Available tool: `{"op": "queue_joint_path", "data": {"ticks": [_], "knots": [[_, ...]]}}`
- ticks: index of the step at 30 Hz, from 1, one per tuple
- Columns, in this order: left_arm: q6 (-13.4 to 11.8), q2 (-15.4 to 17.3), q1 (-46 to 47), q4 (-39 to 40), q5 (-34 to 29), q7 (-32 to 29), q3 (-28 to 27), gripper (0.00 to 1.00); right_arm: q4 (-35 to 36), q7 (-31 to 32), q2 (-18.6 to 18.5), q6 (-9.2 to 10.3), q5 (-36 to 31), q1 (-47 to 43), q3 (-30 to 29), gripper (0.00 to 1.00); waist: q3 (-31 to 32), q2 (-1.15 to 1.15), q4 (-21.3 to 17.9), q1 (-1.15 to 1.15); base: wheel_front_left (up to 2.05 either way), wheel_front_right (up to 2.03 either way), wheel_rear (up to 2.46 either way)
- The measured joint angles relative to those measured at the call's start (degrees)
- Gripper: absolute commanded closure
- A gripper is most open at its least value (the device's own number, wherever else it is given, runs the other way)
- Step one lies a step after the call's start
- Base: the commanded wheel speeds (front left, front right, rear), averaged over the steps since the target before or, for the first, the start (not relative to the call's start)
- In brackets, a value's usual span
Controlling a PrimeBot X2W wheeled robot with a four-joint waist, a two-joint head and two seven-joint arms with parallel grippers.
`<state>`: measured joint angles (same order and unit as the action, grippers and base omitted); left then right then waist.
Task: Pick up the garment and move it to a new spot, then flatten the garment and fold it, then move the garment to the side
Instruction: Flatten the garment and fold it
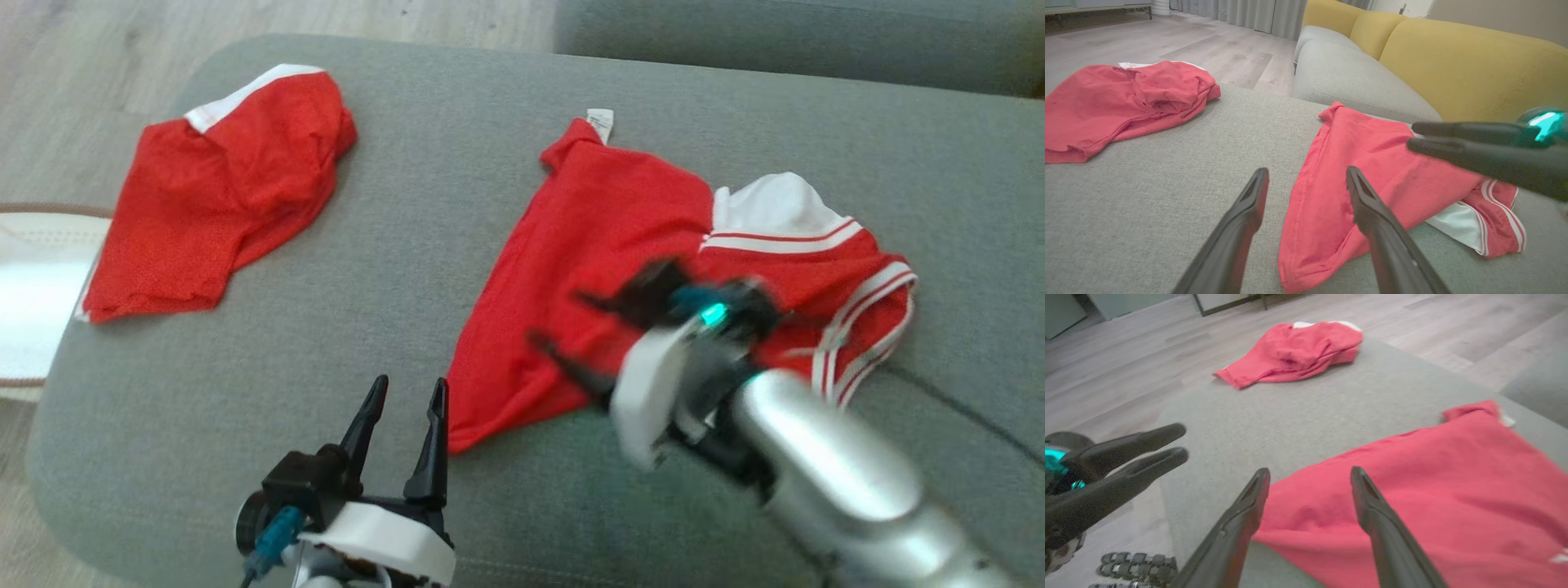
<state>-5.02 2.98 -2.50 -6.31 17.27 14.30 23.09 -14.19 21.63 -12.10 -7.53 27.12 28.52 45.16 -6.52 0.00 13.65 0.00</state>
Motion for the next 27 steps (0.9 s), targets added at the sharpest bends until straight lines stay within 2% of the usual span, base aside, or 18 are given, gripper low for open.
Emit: {"op": "queue_joint_path", "data": {"ticks": [1,5,7,12,19,22,27], "knots": [[0.07,0.0,-0.02,0.2,-0.05,0.0,-0.16,0.0,1.74,0.1,-1.68,0.0,0.01,0.01,-4.7,0.0,-0.21,0.0,-0.78,0.0,0.0,0.0,0.0],[0.18,0.0,0.09,0.52,-0.04,0.0,-0.1,0.0,2.33,1.81,-4.17,0.0,-1.4,0.12,-15.17,0.0,-1.58,0.0,-1.52,0.0,0.0,0.0,0.0],[0.33,0.0,0.43,0.56,-0.04,0.0,0.14,0.0,1.71,2.75,-5.72,0.0,-4.33,0.46,-18.81,0.0,-2.54,0.0,-1.53,0.0,0.0,0.0,0.0],[0.54,0.0,1.72,0.62,-0.01,0.0,1.21,0.0,-3.7,5.34,-6.94,0.0,-8.48,4.12,-27.38,0.0,-5.12,0.0,-0.7,0.0,0.0,0.0,0.0],[0.55,-0.03,4.16,0.57,0.29,0.0,3.64,0.0,-13.68,7.25,-7.53,0.0,-15.62,12.33,-34.97,0.0,-8.45,0.0,1.95,0.0,0.0,0.0,0.0],[0.48,-0.07,4.53,0.57,1.11,0.0,4.35,0.0,-18.22,8.23,-7.58,0.0,-17.96,13.56,-36.53,0.0,-9.59,0.0,3.22,0.01,0.0,0.0,0.0],[-0.02,-0.07,5.22,0.57,1.53,0.0,4.61,0.0,-23.77,9.42,-6.3,0.0,-18.04,13.62,-36.68,0.0,-10.44,0.0,4.61,0.01,0.0,0.0,0.0]]}}
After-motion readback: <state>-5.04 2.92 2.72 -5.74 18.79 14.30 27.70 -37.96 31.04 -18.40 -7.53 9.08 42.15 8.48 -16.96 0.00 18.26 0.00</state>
